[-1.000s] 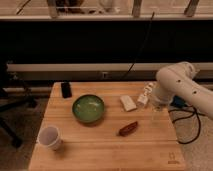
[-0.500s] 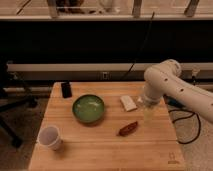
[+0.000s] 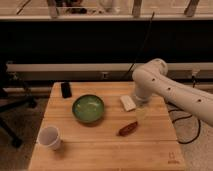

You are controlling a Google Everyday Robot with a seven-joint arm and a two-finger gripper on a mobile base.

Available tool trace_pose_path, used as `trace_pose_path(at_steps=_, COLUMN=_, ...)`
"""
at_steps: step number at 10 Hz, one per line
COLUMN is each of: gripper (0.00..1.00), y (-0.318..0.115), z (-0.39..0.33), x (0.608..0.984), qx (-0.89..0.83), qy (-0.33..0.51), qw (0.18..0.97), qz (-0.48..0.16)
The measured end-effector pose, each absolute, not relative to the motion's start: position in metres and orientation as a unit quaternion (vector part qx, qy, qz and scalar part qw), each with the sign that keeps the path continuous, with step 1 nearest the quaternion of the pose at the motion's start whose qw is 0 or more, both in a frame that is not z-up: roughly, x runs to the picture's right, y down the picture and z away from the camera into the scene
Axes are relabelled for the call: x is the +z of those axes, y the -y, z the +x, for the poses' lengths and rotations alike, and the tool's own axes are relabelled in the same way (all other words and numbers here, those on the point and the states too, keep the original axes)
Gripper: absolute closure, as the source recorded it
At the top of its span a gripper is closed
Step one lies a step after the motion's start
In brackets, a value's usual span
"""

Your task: Pick up the ceramic bowl

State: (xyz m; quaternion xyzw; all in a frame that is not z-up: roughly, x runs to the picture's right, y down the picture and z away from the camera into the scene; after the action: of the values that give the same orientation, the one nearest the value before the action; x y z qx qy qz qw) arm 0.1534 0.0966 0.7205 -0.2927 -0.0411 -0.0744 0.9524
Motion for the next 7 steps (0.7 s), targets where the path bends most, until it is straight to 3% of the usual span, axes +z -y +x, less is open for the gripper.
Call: trace_pose_path(at_steps=7, gripper=0.20, y=-0.098, z=0.110, x=0.737, qx=-0.138, qy=0.053, qw=0.947, qz=-0.286)
